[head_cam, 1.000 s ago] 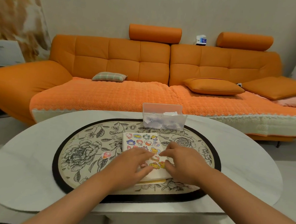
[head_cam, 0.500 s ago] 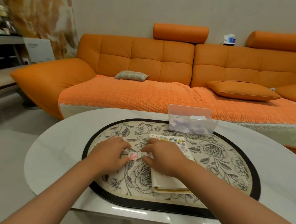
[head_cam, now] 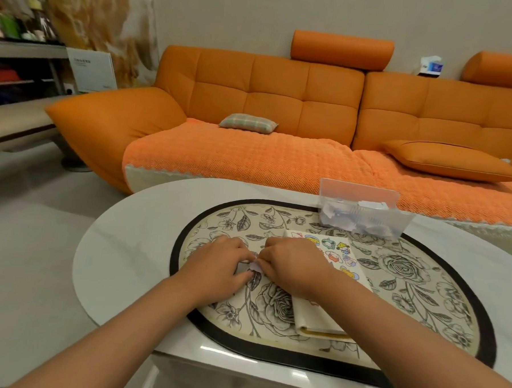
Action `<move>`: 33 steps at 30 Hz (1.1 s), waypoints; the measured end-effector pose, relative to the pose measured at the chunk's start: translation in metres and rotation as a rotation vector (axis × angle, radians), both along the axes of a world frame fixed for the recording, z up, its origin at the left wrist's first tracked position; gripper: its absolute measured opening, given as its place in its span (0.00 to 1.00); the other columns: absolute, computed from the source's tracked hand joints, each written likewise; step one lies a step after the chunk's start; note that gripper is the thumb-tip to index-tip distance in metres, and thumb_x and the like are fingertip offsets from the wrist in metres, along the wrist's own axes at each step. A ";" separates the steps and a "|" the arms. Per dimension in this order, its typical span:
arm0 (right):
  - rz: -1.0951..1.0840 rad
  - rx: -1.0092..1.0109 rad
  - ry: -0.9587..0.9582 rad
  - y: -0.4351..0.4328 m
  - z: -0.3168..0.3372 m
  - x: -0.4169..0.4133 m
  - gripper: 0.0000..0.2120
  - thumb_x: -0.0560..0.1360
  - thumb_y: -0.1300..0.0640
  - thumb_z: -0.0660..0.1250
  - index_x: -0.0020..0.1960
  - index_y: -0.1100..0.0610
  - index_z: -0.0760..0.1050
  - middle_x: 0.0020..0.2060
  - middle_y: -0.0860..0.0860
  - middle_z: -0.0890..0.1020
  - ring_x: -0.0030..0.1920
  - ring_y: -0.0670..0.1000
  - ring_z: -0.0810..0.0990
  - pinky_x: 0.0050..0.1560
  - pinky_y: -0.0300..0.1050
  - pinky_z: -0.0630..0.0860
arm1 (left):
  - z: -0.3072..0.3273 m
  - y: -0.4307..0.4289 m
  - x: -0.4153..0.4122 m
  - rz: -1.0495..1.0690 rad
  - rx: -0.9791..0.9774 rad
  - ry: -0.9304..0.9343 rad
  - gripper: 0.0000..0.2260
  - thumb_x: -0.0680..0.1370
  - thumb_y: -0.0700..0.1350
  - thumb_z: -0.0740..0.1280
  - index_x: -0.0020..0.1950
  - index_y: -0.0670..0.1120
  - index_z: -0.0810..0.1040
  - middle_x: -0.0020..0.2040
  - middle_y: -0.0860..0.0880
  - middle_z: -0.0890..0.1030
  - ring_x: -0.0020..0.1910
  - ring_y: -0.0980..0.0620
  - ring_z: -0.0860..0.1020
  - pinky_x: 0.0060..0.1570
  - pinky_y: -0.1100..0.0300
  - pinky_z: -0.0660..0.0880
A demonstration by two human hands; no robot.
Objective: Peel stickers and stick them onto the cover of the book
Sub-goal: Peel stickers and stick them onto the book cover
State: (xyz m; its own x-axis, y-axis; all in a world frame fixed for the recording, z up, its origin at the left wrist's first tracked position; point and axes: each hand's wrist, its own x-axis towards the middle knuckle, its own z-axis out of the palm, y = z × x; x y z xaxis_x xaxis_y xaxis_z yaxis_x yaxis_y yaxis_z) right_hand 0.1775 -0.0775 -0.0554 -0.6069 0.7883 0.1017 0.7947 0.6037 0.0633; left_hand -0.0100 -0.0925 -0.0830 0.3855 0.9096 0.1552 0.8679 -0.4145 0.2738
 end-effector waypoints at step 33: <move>-0.305 -0.263 1.027 -0.011 0.045 0.088 0.04 0.77 0.55 0.72 0.50 0.50 0.85 0.38 0.46 0.84 0.31 0.45 0.79 0.31 0.38 0.74 | 0.061 0.006 0.092 0.195 -0.332 -0.963 0.05 0.78 0.47 0.72 0.52 0.48 0.84 0.42 0.53 0.87 0.34 0.57 0.83 0.30 0.66 0.74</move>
